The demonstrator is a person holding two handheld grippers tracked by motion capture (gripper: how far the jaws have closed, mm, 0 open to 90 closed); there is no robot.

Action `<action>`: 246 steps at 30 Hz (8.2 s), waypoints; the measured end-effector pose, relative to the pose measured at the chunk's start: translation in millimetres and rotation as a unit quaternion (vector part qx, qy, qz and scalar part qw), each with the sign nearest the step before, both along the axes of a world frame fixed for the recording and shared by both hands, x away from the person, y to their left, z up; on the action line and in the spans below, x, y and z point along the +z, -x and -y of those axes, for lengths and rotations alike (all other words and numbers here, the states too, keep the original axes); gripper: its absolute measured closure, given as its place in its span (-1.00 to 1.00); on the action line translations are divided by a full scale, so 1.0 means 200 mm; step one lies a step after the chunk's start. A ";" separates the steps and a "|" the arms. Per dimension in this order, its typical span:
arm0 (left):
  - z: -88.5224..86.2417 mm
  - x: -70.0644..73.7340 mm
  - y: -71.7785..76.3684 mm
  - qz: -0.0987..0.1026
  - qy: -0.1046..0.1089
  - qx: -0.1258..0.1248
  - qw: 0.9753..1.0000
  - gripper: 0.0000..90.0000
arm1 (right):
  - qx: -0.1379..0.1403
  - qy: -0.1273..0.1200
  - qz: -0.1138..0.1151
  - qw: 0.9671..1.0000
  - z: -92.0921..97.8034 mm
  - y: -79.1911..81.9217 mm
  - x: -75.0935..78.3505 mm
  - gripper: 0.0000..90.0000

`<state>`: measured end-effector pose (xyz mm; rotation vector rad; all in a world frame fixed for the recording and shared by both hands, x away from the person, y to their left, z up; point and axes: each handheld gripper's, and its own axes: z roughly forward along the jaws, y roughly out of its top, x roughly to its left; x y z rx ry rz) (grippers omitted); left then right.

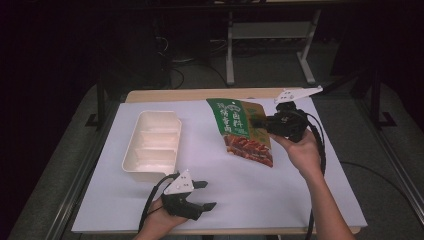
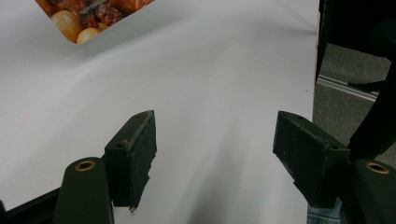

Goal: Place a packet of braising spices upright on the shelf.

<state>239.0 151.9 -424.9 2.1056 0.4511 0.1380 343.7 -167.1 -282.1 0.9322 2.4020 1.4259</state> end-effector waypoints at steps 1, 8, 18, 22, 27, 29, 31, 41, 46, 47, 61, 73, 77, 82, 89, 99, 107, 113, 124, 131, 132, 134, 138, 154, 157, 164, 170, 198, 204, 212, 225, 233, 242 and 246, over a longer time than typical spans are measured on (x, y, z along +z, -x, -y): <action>0.00 0.00 0.00 0.000 0.000 0.000 1.000 -0.35 | 0.000 0.000 0.000 1.000 0.00 0.00 0.00 1.00; 0.00 0.00 0.01 0.002 0.002 -0.001 1.000 -0.36 | 0.010 -0.003 0.006 1.000 -0.06 -0.01 0.02 1.00; -0.02 -0.01 0.01 0.005 0.003 -0.001 1.000 -0.37 | 0.027 -0.003 0.013 1.000 -0.16 -0.05 0.06 1.00; -0.02 -0.01 0.01 0.005 0.002 0.000 1.000 -0.38 | 0.034 -0.001 0.014 0.999 -0.21 -0.06 0.07 1.00; -0.03 -0.01 0.01 0.007 0.003 -0.002 1.000 -0.38 | 0.043 -0.001 0.015 0.999 -0.26 -0.08 0.08 1.00; -0.03 -0.01 0.01 0.008 0.003 -0.002 1.000 -0.39 | 0.046 0.000 0.018 0.999 -0.28 -0.08 0.09 1.00; -0.03 -0.01 0.01 0.008 0.003 -0.003 1.000 -0.39 | 0.047 -0.001 0.019 0.999 -0.29 -0.09 0.09 1.00; -0.04 -0.01 0.01 0.009 0.005 -0.002 1.000 -0.39 | 0.060 -0.002 0.021 0.998 -0.38 -0.11 0.11 1.00; -0.04 -0.01 0.01 0.010 0.003 -0.005 1.000 -0.40 | 0.070 -0.005 0.026 0.997 -0.43 -0.12 0.12 1.00; -0.04 -0.01 0.01 0.010 0.003 -0.004 1.000 -0.40 | 0.071 -0.006 0.028 0.997 -0.45 -0.12 0.12 1.00; -0.05 -0.01 0.01 0.010 0.007 -0.003 1.000 -0.40 | 0.091 -0.014 0.031 0.995 -0.59 -0.17 0.16 1.00; -0.07 -0.01 0.01 0.011 0.010 -0.001 1.000 -0.40 | 0.106 -0.018 0.037 0.994 -0.71 -0.20 0.19 1.00; -0.07 -0.01 0.01 0.012 0.009 -0.001 1.000 -0.40 | 0.109 -0.018 0.038 0.993 -0.74 -0.21 0.20 1.00; -0.07 -0.01 0.01 0.014 0.008 -0.003 1.000 -0.41 | 0.113 -0.021 0.039 0.993 -0.79 -0.23 0.20 1.00; -0.08 -0.01 0.01 0.014 0.008 -0.003 1.000 -0.41 | 0.118 -0.023 0.037 0.992 -0.86 -0.26 0.19 1.00; -0.08 -0.01 0.01 0.014 0.011 -0.001 1.000 -0.42 | 0.130 -0.023 0.036 0.991 -1.00 -0.30 0.17 1.00; -0.08 -0.01 0.01 0.015 0.010 -0.002 1.000 -0.42 | 0.133 -0.026 0.031 0.990 -1.06 -0.32 0.13 1.00; -0.08 -0.01 0.01 0.016 0.008 -0.003 1.000 -0.42 | 0.136 -0.034 0.030 0.990 -1.11 -0.34 0.11 1.00; -0.08 -0.02 0.01 0.018 0.008 -0.004 1.000 -0.42 | 0.142 -0.051 0.023 0.988 -1.22 -0.37 0.05 1.00; -0.08 -0.01 0.01 0.020 0.007 -0.005 1.000 -0.42 | 0.137 -0.055 0.009 0.989 -1.27 -0.40 -0.02 1.00; -0.08 -0.01 0.01 0.020 0.007 -0.005 1.000 -0.42 | 0.134 -0.055 0.006 0.989 -1.28 -0.41 -0.03 1.00; -0.08 -0.01 0.01 0.019 0.008 -0.006 1.000 -0.42 | 0.129 -0.056 0.001 0.990 -1.29 -0.42 -0.05 1.00; -0.08 -0.01 0.01 0.021 0.004 -0.008 1.000 -0.42 | 0.115 -0.068 -0.008 0.991 -1.27 -0.44 -0.10 1.00; -0.07 -0.01 0.01 0.020 0.003 -0.010 1.000 -0.42 | 0.076 -0.091 -0.019 0.993 -1.23 -0.49 -0.24 1.00; -0.07 -0.02 0.01 0.020 0.004 -0.009 1.000 -0.42 | 0.078 -0.092 -0.018 0.993 -1.22 -0.49 -0.25 0.99; -0.08 -0.02 0.01 0.019 0.004 -0.006 1.000 -0.43 | 0.084 -0.086 -0.015 0.993 -1.20 -0.48 -0.26 0.99; -0.07 -0.02 0.01 0.019 0.002 -0.006 1.000 -0.43 | 0.086 -0.079 -0.014 0.993 -1.19 -0.48 -0.27 0.99; -0.07 -0.04 0.01 0.016 -0.005 -0.006 1.000 -0.45 | 0.086 -0.041 -0.023 0.995 -1.07 -0.46 -0.23 0.48; -0.07 -0.04 0.01 0.015 -0.007 -0.005 1.000 -0.45 | 0.085 -0.039 -0.024 0.995 -1.01 -0.44 -0.21 0.39; -0.07 -0.04 0.00 0.014 -0.009 -0.002 1.000 -0.47 | 0.086 -0.039 -0.027 0.995 -0.92 -0.41 -0.20 0.29; -0.07 -0.04 0.00 0.012 -0.006 0.002 1.000 -0.48 | 0.093 -0.052 -0.032 0.994 -0.82 -0.37 -0.17 0.13; -0.07 -0.05 0.00 0.011 -0.007 0.001 1.000 -0.48 | 0.093 -0.049 -0.031 0.994 -0.75 -0.33 -0.16 0.06; -0.07 -0.05 0.00 0.009 -0.009 0.000 1.000 -0.48 | 0.085 -0.051 -0.037 0.994 -0.65 -0.30 -0.18 0.02; -0.07 -0.05 -0.01 0.008 -0.008 0.003 1.000 -0.48 | 0.080 -0.049 -0.038 0.995 -0.60 -0.29 -0.18 0.01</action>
